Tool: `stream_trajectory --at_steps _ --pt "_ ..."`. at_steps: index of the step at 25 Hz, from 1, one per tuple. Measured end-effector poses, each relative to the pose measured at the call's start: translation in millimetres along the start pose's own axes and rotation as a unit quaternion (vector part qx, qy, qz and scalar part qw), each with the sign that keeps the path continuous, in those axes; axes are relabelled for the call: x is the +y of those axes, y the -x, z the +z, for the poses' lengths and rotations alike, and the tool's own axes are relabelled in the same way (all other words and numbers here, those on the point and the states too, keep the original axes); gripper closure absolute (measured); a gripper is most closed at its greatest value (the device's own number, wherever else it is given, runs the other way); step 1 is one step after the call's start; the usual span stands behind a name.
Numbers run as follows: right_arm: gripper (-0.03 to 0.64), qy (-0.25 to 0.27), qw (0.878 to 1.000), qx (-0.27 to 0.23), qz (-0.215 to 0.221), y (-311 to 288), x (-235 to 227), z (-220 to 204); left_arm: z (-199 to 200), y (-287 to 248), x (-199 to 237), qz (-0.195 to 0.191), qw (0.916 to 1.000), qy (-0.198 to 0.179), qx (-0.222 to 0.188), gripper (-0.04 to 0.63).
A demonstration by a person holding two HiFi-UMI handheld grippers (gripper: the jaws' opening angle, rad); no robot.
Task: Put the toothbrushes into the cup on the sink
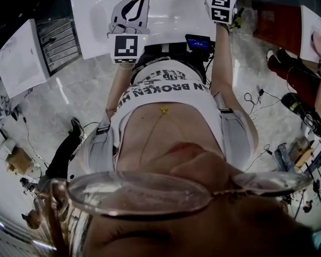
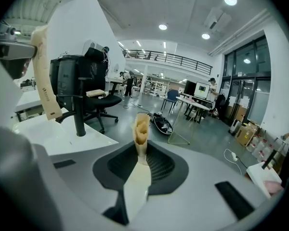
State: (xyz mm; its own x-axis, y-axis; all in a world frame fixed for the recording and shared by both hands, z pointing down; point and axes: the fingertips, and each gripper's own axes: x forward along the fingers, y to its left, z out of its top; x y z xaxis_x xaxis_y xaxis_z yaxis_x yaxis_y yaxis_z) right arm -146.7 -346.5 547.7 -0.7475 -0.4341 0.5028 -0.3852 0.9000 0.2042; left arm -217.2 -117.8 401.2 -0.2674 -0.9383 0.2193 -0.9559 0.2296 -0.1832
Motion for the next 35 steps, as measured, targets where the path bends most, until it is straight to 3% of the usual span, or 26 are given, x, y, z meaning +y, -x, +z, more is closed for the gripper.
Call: stream_trajectory --at_steps 10,17,35 --pt "0.54 0.009 1.0 0.021 0.007 -16.0 1.6 -13.1 -0.8 -1.6 0.3 -0.001 1.0 0.007 0.0 0.575" --pt "0.465 0.011 0.999 0.019 0.025 -12.2 12.8 -14.3 -2.7 -3.8 0.4 -0.007 0.9999 0.007 0.001 0.575" --pt "0.434 -0.026 0.998 -0.031 0.042 25.6 26.6 8.5 8.1 -26.7 -3.0 -0.048 0.9987 -0.004 -0.015 0.575"
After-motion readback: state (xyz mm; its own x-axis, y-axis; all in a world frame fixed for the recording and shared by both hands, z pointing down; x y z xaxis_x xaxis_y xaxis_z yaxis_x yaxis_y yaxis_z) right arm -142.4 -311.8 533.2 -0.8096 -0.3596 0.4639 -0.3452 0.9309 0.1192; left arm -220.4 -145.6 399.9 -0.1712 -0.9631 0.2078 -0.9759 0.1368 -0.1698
